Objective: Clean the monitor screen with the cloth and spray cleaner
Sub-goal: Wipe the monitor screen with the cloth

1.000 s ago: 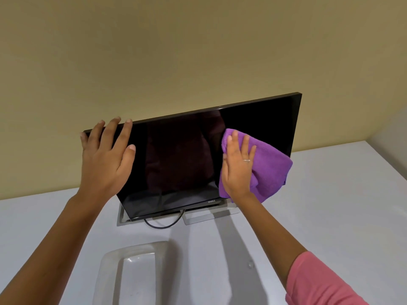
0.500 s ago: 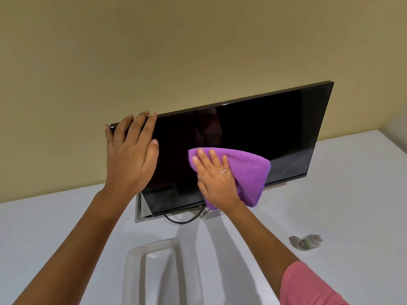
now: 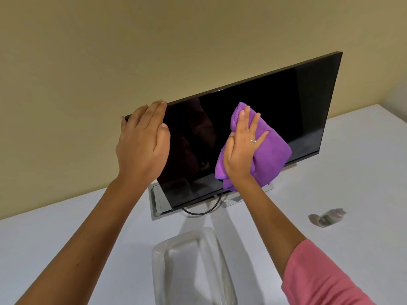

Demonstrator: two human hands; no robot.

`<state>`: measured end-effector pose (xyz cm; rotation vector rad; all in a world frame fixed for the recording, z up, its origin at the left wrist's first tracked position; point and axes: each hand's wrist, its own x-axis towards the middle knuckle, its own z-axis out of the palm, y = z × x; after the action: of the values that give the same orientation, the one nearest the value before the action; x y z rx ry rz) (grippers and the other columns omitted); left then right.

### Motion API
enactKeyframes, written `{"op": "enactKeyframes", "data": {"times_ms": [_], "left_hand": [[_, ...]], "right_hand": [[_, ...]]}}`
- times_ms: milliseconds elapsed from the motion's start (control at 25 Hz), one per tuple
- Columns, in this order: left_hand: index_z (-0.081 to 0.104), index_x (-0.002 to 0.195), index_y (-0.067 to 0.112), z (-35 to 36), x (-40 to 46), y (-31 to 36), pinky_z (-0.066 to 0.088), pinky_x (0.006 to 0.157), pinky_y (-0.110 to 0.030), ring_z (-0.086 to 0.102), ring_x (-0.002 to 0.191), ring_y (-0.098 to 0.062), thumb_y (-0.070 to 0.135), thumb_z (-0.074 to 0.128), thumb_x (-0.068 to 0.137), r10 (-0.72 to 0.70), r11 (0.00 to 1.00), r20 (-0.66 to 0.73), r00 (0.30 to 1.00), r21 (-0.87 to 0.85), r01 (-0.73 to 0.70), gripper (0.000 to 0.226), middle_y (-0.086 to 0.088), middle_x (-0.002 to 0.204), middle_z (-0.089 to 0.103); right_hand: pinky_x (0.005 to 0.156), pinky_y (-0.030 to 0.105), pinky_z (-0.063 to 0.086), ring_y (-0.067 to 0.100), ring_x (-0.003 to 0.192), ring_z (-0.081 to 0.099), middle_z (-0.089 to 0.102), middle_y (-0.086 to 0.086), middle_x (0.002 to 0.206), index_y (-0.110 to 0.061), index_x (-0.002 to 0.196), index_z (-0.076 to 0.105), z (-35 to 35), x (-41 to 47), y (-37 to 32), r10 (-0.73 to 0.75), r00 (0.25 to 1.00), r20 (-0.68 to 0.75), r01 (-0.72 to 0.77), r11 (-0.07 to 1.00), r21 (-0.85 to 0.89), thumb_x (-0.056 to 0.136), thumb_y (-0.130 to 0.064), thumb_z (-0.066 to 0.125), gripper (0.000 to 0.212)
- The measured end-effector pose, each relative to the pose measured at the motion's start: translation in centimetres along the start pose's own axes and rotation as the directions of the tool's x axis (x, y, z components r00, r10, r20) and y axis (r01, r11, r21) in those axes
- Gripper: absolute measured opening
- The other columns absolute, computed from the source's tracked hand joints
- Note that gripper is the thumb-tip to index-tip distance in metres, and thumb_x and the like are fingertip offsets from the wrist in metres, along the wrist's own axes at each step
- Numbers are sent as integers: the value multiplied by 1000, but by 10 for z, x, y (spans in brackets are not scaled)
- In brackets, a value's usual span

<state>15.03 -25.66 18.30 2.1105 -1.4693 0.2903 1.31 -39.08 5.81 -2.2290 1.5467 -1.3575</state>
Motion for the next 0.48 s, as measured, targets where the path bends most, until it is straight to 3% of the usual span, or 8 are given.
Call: {"op": "enactKeyframes", "data": {"times_ms": [160,280,400,480], "left_hand": [[44,141,24,-7,1,-6,31,110,-43,34,133,-11,28,21,90,-3,999,14,1000,-54,4,56,11,145,45],[45,141,29,-9,1,-8,33,107,-37,33,135,-8,30,22,90,-24,997,33,999,-68,26,55,15,146,44],[43,142,29,-10,-1,-7,27,111,-36,30,137,-8,30,21,90,-27,998,55,998,-60,31,56,14,148,41],[40,143,28,-11,-1,-6,23,115,-39,29,139,-9,29,19,90,-22,999,79,997,-42,25,58,13,150,39]], "right_hand": [[112,63,11,29,144,20,35,7,153,-13,148,23,20,-37,-62,-305,952,13,304,952,39,89,-22,40,61],[115,60,3,24,145,16,39,3,151,-18,147,25,33,-69,-83,-547,830,114,538,837,97,93,-25,41,57],[116,58,3,23,144,21,44,1,148,-18,144,32,42,-92,-79,-634,763,128,630,773,74,94,-18,45,52],[117,57,0,22,147,14,32,-2,153,-18,148,26,45,-105,-69,-646,751,133,645,762,57,93,-13,45,59]]}}
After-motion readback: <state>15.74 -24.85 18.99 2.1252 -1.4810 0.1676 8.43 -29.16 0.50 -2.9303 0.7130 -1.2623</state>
